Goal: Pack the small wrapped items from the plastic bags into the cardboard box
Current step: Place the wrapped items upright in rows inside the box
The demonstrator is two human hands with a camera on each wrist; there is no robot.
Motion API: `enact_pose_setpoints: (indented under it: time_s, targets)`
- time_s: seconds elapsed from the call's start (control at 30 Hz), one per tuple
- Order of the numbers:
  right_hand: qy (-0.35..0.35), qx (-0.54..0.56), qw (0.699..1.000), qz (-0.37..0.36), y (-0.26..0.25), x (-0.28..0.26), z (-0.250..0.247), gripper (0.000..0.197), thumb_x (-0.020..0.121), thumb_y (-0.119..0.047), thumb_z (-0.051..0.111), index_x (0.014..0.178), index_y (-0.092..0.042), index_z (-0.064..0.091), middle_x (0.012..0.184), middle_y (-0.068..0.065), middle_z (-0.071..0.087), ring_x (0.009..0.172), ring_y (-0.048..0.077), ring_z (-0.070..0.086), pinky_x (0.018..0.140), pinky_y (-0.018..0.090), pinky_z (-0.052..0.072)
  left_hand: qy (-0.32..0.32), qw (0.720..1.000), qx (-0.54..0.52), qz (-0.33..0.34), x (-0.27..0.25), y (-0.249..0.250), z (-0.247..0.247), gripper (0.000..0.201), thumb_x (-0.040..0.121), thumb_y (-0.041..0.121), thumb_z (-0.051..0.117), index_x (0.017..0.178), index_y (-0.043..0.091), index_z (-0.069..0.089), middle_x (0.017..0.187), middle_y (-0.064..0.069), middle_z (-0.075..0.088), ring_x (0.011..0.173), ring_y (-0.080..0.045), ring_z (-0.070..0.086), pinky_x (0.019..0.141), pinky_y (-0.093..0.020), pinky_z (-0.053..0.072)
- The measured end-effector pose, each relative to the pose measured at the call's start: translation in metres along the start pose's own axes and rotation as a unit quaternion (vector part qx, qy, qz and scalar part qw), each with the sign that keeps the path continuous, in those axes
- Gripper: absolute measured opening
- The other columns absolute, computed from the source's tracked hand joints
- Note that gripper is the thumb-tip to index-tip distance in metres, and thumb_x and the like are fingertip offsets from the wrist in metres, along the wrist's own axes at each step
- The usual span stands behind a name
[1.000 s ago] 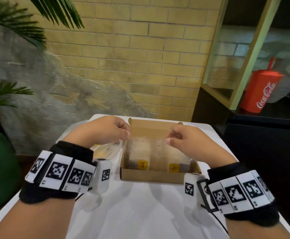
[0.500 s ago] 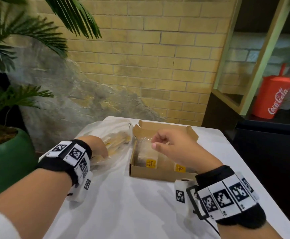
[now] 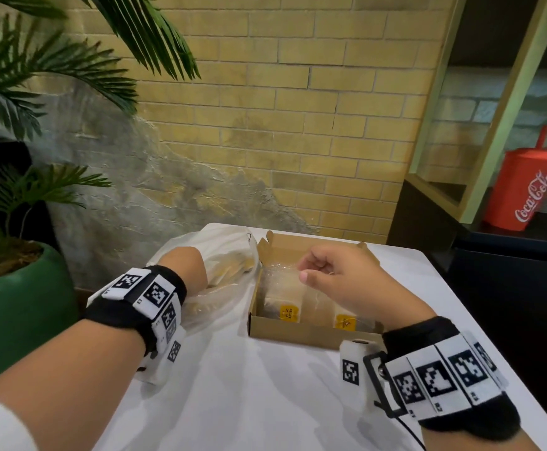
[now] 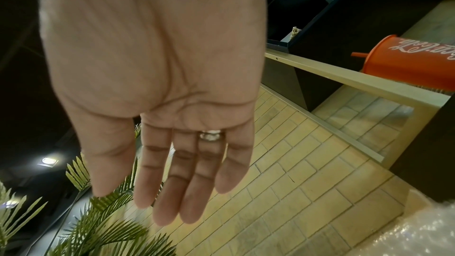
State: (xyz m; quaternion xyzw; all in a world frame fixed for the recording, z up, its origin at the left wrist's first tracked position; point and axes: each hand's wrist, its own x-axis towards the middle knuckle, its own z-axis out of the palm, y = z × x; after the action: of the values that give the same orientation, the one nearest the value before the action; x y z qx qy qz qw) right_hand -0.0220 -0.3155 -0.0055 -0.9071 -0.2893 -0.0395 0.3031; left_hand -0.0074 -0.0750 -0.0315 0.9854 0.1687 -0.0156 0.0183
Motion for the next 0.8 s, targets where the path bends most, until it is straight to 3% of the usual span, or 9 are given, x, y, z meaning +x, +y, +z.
enact_pose_setpoints:
  time_s: [0.1, 0.17, 0.23, 0.33, 0.47, 0.6, 0.67, 0.73, 0.8]
  targets:
    - [0.001, 0.016, 1.0, 0.005, 0.003, 0.0, -0.002, 0.009, 0.089, -0.028, 0.057, 0.092, -0.023, 0.064, 0.087, -0.005, 0.066, 0.083, 0.01, 0.06, 0.077, 0.031, 0.051, 0.01, 1.0, 0.013, 0.002, 0.0, -0.001, -0.004, 0.028, 0.086, 0.009, 0.047, 0.059, 0.014, 0.04, 0.063, -0.001, 0.043, 0.065, -0.02, 0.048, 0.064, -0.026, 0.043]
    - [0.001, 0.023, 1.0, 0.007, 0.004, -0.001, -0.004, 0.008, 0.089, -0.028, 0.057, 0.091, -0.024, 0.064, 0.085, -0.007, 0.065, 0.079, 0.006, 0.058, 0.071, 0.025, 0.05, 0.028, 1.0, -0.007, 0.009, -0.001, -0.003, -0.007, 0.027, 0.083, 0.007, 0.048, 0.057, 0.011, 0.043, 0.061, -0.002, 0.044, 0.054, -0.015, 0.043, 0.05, -0.023, 0.035]
    - [0.003, 0.029, 1.0, 0.008, 0.005, 0.0, -0.005, 0.008, 0.089, -0.027, 0.057, 0.089, -0.024, 0.064, 0.08, -0.011, 0.062, 0.071, 0.001, 0.054, 0.063, 0.016, 0.042, 0.054, 0.997, -0.046, 0.015, -0.001, -0.005, -0.01, 0.021, 0.082, 0.004, 0.047, 0.062, 0.005, 0.051, 0.062, -0.005, 0.049, 0.054, -0.018, 0.044, 0.045, -0.023, 0.032]
    - [0.005, 0.031, 0.999, 0.01, 0.007, 0.0, -0.005, 0.008, 0.089, -0.026, 0.057, 0.089, -0.023, 0.064, 0.077, -0.012, 0.061, 0.067, 0.0, 0.052, 0.057, 0.011, 0.038, 0.1, 0.988, -0.112, 0.027, -0.001, -0.006, -0.012, 0.019, 0.085, 0.003, 0.046, 0.078, 0.001, 0.063, 0.073, -0.011, 0.059, 0.065, -0.025, 0.05, 0.047, -0.024, 0.033]
    - [0.009, 0.045, 0.999, 0.012, 0.009, 0.001, -0.007, 0.008, 0.089, -0.026, 0.058, 0.089, -0.023, 0.065, 0.077, -0.012, 0.06, 0.068, -0.001, 0.053, 0.057, 0.008, 0.041, 0.139, 0.966, -0.21, 0.058, -0.001, 0.001, -0.017, 0.029, 0.09, 0.01, 0.049, 0.062, 0.012, 0.045, 0.064, -0.004, 0.05, 0.062, -0.021, 0.046, 0.048, -0.025, 0.03]
    - [0.023, 0.089, 0.995, 0.025, 0.01, 0.002, -0.008, 0.006, 0.088, -0.025, 0.06, 0.092, -0.023, 0.064, 0.086, -0.008, 0.063, 0.083, 0.007, 0.059, 0.075, 0.021, 0.048, 0.188, 0.924, -0.315, 0.109, -0.008, 0.018, -0.028, 0.034, 0.093, 0.017, 0.049, 0.062, 0.011, 0.035, 0.062, -0.003, 0.039, 0.057, -0.017, 0.034, 0.051, -0.029, 0.026]
    - [0.042, 0.097, 0.994, 0.04, 0.012, 0.003, -0.007, 0.018, 0.088, -0.028, 0.059, 0.106, -0.026, 0.061, 0.093, -0.01, 0.06, 0.089, 0.007, 0.058, 0.077, 0.019, 0.046, 0.182, 0.891, -0.389, 0.145, -0.012, 0.029, -0.031, 0.027, 0.092, 0.018, 0.049, 0.069, 0.005, 0.044, 0.066, -0.009, 0.047, 0.062, -0.024, 0.043, 0.058, -0.03, 0.036]
    - [0.053, 0.13, 0.988, 0.06, 0.013, 0.006, -0.006, 0.039, 0.089, -0.032, 0.056, 0.128, -0.025, 0.05, 0.097, -0.013, 0.056, 0.092, 0.004, 0.055, 0.077, 0.017, 0.045, 0.145, 0.848, -0.472, 0.19, -0.015, 0.044, -0.03, 0.023, 0.091, 0.021, 0.05, 0.079, 0.001, 0.053, 0.078, -0.021, 0.061, 0.074, -0.036, 0.059, 0.076, -0.042, 0.052]
    - [0.063, 0.212, 0.972, 0.075, 0.014, 0.007, -0.006, 0.055, 0.089, -0.035, 0.056, 0.139, -0.029, 0.035, 0.105, -0.011, 0.057, 0.101, 0.008, 0.056, 0.087, 0.026, 0.048, 0.099, 0.817, -0.519, 0.23, -0.021, 0.06, -0.03, 0.02, 0.09, 0.023, 0.052, 0.078, 0.008, 0.055, 0.079, -0.019, 0.065, 0.075, -0.035, 0.063, 0.081, -0.05, 0.053]
